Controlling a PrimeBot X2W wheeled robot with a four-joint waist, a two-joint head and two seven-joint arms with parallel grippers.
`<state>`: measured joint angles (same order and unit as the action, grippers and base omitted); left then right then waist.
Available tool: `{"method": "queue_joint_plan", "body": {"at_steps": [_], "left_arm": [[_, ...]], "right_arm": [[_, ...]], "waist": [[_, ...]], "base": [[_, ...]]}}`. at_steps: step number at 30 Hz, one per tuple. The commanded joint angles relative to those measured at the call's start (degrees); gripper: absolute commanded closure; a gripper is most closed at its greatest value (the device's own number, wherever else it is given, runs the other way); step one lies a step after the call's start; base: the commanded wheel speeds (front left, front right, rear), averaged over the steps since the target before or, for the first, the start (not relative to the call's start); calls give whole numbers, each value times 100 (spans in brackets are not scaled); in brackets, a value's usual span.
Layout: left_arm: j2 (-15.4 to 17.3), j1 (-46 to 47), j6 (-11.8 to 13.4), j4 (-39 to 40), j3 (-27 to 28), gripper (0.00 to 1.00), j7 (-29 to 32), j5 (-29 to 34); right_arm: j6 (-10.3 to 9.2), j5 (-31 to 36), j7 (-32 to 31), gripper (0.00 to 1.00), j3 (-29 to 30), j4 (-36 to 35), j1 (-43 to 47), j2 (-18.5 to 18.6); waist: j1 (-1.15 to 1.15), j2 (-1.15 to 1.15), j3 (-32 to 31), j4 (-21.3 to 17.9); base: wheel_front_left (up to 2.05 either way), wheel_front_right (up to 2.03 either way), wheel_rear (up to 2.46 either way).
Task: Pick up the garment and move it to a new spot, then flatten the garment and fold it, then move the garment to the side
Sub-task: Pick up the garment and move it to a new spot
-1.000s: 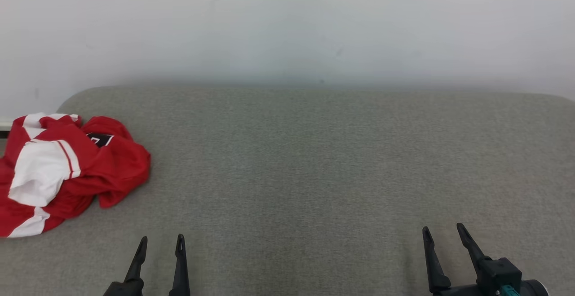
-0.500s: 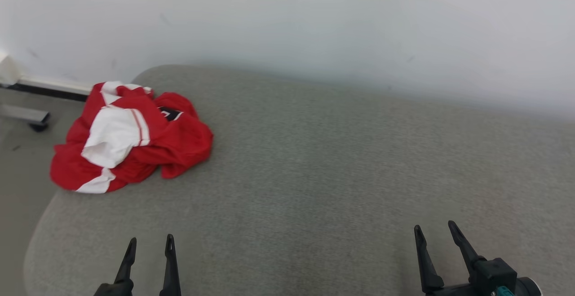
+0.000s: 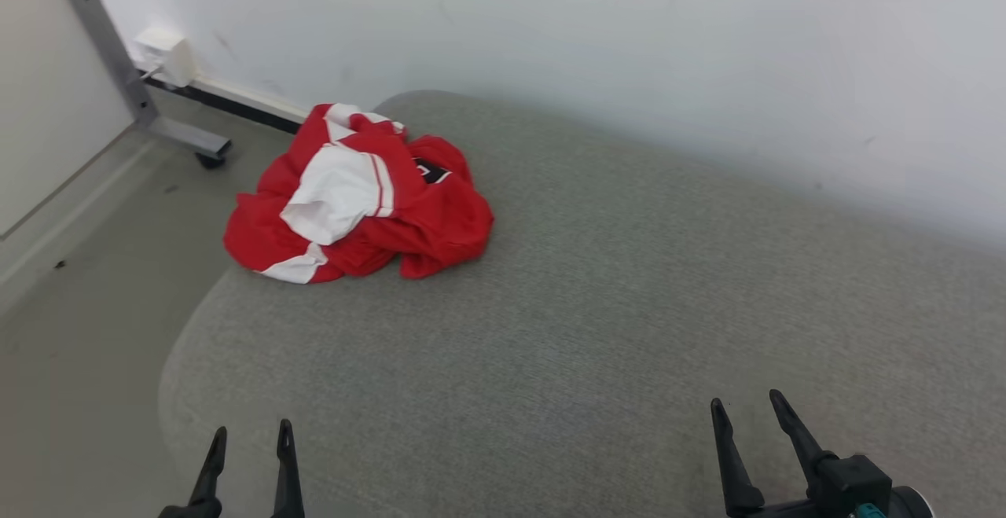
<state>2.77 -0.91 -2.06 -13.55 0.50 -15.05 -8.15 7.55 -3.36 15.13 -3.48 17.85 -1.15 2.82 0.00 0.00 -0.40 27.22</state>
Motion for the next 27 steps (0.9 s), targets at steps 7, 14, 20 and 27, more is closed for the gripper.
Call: {"method": "queue_joint_plan", "body": {"at_steps": [7, 14, 20, 27], "left_arm": [[15, -111, 60, 107, 147, 0, -20, -69], [15, -142, 92, 176, 223, 0, -20, -87], [17, 196, 13, -80, 254, 0, -20, -164], [50, 1499, -218, -1427, 334, 0, 67, -586]], "right_arm": [[-12, 35, 4, 0, -191, 91, -177, 13], [-12, -3, 4, 0, -314, 168, -306, 13], [-12, 56, 4, 0, -305, 99, -295, 13], [-12, 315, 4, 0, -245, -98, -309, 10]], "waist": [[0, 0, 119, 308], [0, 0, 186, 338], [0, 0, 296, 337], [0, 0, 716, 54]], "base": [[0, 0, 0], [0, 0, 0], [0, 0, 0], [0, 0, 0]]}}
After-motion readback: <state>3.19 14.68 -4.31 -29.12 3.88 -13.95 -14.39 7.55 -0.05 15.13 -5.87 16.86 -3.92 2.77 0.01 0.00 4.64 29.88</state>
